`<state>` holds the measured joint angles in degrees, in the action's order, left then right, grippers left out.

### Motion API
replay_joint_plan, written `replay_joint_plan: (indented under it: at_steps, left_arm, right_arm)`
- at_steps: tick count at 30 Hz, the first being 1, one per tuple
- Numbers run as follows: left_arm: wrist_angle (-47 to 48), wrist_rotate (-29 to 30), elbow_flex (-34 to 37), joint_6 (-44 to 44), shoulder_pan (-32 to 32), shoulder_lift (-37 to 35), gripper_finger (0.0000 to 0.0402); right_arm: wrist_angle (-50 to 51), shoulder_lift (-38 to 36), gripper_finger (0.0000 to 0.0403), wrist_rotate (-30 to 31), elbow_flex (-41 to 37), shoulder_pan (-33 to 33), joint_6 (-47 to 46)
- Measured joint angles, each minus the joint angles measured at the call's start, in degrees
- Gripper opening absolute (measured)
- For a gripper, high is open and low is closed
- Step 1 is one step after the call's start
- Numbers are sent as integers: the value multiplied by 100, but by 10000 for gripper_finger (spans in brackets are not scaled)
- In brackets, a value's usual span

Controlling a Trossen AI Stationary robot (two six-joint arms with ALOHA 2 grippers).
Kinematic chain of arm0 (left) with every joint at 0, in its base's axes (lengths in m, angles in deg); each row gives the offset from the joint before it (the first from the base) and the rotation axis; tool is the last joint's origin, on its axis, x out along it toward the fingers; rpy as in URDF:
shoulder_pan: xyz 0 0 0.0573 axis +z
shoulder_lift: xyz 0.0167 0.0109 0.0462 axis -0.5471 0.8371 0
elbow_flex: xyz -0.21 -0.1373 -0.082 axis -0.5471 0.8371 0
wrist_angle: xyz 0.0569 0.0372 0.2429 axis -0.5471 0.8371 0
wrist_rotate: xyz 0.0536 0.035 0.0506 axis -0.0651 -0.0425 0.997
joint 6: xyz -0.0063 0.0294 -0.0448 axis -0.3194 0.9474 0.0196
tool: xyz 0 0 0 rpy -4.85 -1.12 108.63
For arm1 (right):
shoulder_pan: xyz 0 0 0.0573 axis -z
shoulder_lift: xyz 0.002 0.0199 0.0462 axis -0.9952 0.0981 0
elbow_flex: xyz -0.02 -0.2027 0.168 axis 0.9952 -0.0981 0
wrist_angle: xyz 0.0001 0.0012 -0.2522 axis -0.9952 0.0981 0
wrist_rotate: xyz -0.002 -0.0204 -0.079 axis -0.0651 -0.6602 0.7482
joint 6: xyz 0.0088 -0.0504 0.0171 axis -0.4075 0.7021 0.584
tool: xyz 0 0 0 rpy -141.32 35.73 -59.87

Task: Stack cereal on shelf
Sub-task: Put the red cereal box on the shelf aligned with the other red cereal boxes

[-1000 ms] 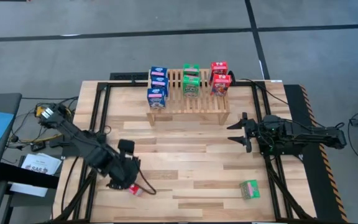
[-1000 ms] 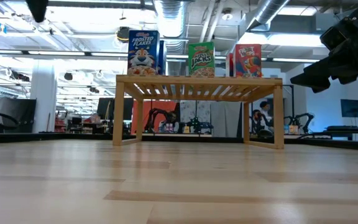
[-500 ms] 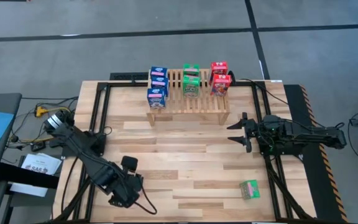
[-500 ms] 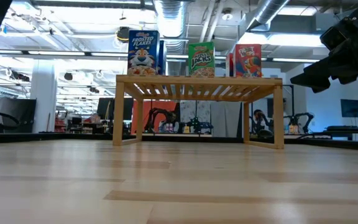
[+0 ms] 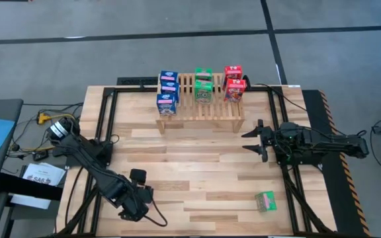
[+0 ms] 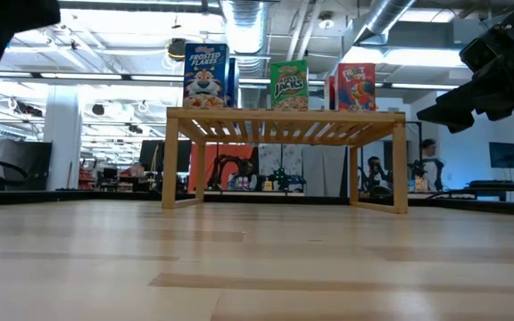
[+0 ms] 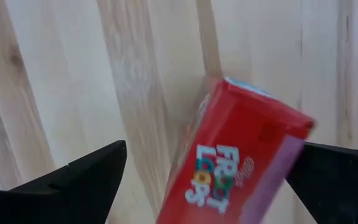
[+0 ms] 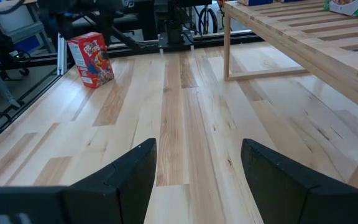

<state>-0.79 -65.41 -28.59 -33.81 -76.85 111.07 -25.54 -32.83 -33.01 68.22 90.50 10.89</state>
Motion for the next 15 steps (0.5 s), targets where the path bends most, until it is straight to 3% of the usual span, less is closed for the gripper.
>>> replay_joint_plan:
  at_steps: [7,15]
  left_arm:
    - [-275,159,130,-189,25,-1,384]
    - [-322,89,130,-216,201,0,325]
  right_arm:
    - [0,0,261,-2,2,0,-2]
    - [0,0,261,-2,0,0,0]
